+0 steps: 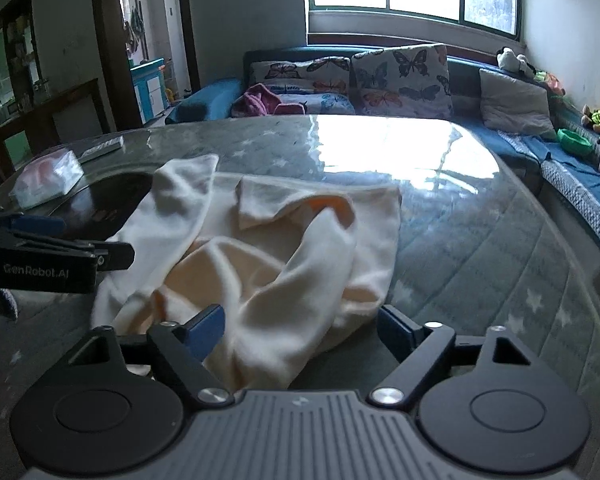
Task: Fold clothes
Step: 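Grasp the sweatshirt hem with the left gripper while the right gripper grasps the hem too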
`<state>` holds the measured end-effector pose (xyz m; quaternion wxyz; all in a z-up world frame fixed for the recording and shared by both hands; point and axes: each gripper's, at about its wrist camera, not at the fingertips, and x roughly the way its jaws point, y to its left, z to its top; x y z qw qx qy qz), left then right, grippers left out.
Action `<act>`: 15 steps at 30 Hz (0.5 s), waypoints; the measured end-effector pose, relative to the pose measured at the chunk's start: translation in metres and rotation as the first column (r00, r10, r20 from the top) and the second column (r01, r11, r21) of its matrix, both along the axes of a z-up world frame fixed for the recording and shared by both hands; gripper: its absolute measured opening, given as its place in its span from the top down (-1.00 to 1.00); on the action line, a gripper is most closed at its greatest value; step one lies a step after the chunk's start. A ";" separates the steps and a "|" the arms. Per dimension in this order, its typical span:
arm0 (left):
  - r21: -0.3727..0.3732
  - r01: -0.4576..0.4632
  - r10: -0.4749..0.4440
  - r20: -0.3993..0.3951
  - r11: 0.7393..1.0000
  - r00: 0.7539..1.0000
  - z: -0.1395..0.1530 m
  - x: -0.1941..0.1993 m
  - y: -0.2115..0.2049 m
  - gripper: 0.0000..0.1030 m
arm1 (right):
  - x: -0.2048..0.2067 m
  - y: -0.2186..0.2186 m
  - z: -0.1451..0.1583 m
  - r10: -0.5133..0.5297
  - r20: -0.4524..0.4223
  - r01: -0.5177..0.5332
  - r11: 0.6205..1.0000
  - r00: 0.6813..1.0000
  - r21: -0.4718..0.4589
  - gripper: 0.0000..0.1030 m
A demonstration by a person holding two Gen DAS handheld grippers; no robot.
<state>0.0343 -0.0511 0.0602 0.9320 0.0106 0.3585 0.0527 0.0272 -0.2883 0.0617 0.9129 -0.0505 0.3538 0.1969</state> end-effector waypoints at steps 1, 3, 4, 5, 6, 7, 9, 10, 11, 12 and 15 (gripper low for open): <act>-0.003 0.002 -0.002 -0.001 1.000 1.000 -0.001 0.005 0.000 -0.66 | 0.006 -0.001 0.001 -0.001 0.006 0.001 1.000 1.000 -0.001 -0.58; -0.009 0.007 -0.007 -0.004 1.000 1.000 -0.002 0.016 0.001 -0.56 | 0.020 -0.002 0.002 -0.006 0.015 0.006 1.000 1.000 -0.008 -0.48; -0.011 0.009 -0.009 -0.005 1.000 1.000 -0.003 0.021 0.002 -0.50 | 0.027 -0.003 0.002 -0.008 0.018 0.008 1.000 1.000 -0.010 -0.40; -0.014 0.012 -0.012 -0.006 1.000 1.000 -0.004 0.026 0.002 -0.48 | 0.032 -0.003 0.002 -0.009 0.019 0.009 1.000 1.000 -0.009 -0.37; -0.018 0.016 -0.016 -0.006 1.000 1.000 -0.005 0.031 0.001 -0.45 | 0.041 -0.004 0.002 -0.008 0.017 0.008 1.000 1.000 -0.005 -0.30; -0.023 0.019 -0.019 -0.007 1.000 1.000 -0.006 0.037 0.001 -0.41 | 0.046 -0.004 0.002 -0.007 0.016 0.007 1.000 1.000 -0.002 -0.23; -0.033 0.026 -0.026 -0.009 0.999 1.000 -0.009 0.047 0.001 -0.34 | 0.060 -0.005 0.001 -0.007 0.013 0.007 1.000 1.000 -0.002 -0.20; -0.038 0.028 -0.028 -0.010 0.999 1.000 -0.010 0.052 0.002 -0.34 | 0.067 -0.004 0.001 -0.006 0.011 0.006 1.000 1.000 -0.002 -0.16; -0.042 0.027 -0.028 -0.013 0.999 1.000 -0.012 0.057 0.002 -0.34 | 0.074 -0.004 0.000 0.000 0.010 0.000 1.000 1.000 0.001 -0.13; -0.045 0.026 -0.027 -0.016 0.999 1.000 -0.013 0.062 0.003 -0.34 | 0.081 -0.004 -0.001 0.006 0.005 -0.006 1.000 1.000 0.007 -0.10; -0.055 0.020 -0.021 -0.019 0.998 1.000 -0.017 0.075 0.006 -0.34 | 0.099 -0.004 -0.005 0.009 -0.009 -0.008 1.000 1.000 0.027 0.00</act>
